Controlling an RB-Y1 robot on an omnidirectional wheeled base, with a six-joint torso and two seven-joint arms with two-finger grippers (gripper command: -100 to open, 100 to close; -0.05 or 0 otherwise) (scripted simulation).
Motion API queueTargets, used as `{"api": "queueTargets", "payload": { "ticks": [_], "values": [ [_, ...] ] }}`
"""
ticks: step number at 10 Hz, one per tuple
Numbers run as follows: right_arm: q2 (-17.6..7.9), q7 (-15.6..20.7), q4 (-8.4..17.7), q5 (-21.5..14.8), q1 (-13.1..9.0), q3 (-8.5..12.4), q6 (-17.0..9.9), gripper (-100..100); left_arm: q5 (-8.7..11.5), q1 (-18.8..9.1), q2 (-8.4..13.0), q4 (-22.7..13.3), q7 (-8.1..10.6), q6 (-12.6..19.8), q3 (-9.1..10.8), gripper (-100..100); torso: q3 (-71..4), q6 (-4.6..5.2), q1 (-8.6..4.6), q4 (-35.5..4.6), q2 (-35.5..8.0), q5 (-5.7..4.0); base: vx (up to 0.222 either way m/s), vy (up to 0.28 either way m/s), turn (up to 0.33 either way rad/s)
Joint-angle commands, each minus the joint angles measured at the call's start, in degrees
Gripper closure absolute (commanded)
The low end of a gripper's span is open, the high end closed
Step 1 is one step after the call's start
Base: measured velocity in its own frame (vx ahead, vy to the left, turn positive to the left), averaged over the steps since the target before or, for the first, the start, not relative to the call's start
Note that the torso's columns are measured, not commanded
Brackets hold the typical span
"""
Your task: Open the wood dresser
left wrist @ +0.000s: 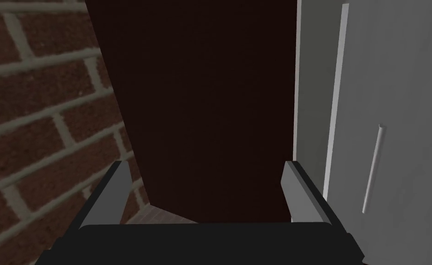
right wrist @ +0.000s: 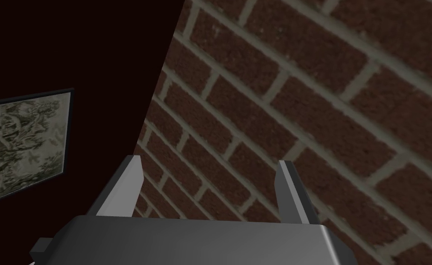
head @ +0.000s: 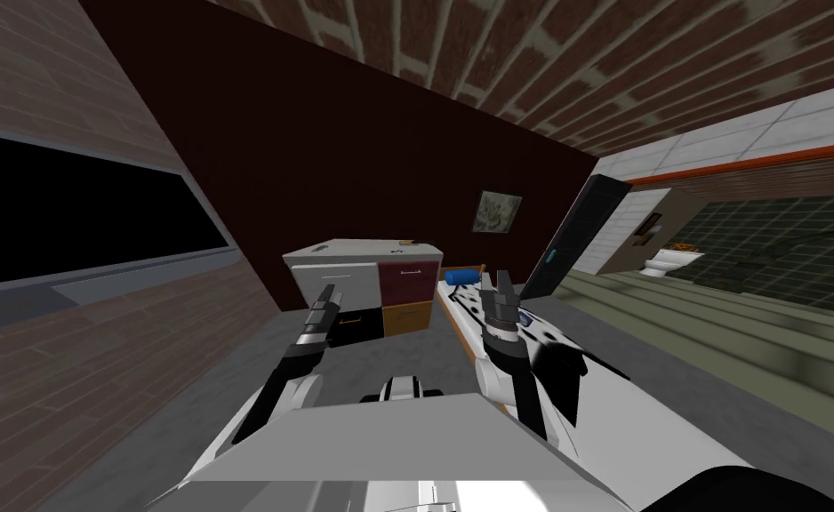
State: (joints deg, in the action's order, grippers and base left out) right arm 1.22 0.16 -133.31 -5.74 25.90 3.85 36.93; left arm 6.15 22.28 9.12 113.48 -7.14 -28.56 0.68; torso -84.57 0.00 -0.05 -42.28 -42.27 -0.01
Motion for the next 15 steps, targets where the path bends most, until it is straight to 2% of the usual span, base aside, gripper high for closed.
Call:
{"api": "queueTargets", "payload": {
  "ticks": [1,3,7,9,11,15],
  "values": [
    [0.0,0.0,0.0,0.0,0.0,0.0,0.0,0,-0.12,-1.44,-1.49,-3.1,0.01,2.02,0.26,-100,-0.04,0.0,-0.02,0.02,0.07,-0.01,0.198,-0.152,-0.003],
    [0.0,0.0,0.0,0.0,-0.01,0.0,0.0,0,-0.17,-2.03,-1.49,-4.46,0.03,2.63,0.35,-100,0.1,-0.01,0.08,-0.04,-0.19,0.02,0.104,-0.124,-0.002],
    [0.0,0.0,0.0,0.0,0.0,0.0,0.0,0,-0.38,-4.55,0.9,-10.31,0.12,5.25,0.75,-100,-0.14,0.0,-0.09,0.07,0.21,-0.03,0.146,-0.138,-0.006],
    [0.0,0.0,0.0,0.0,0.0,0.0,0.0,0,-0.44,-5.26,1.05,-11.89,0.14,5.98,0.87,-100,-0.02,0.0,0.0,0.01,0.01,-0.01,0.147,-0.136,-0.001],
    [0.0,0.0,0.0,0.0,-0.01,0.0,0.0,0,-0.51,-6.37,-0.01,-14.25,0.16,7.11,1.06,-100,0.08,-0.01,0.12,-0.04,-0.14,0.05,0.153,-0.129,-0.007],
    [0.0,0.0,0.0,0.0,-0.01,0.0,0.0,0,-0.62,-7.98,-6.63,-17.53,0.17,8.74,1.35,-100,0.1,-0.01,0.15,-0.05,-0.19,0.03,0.136,-0.134,-0.004]
  ]
}}
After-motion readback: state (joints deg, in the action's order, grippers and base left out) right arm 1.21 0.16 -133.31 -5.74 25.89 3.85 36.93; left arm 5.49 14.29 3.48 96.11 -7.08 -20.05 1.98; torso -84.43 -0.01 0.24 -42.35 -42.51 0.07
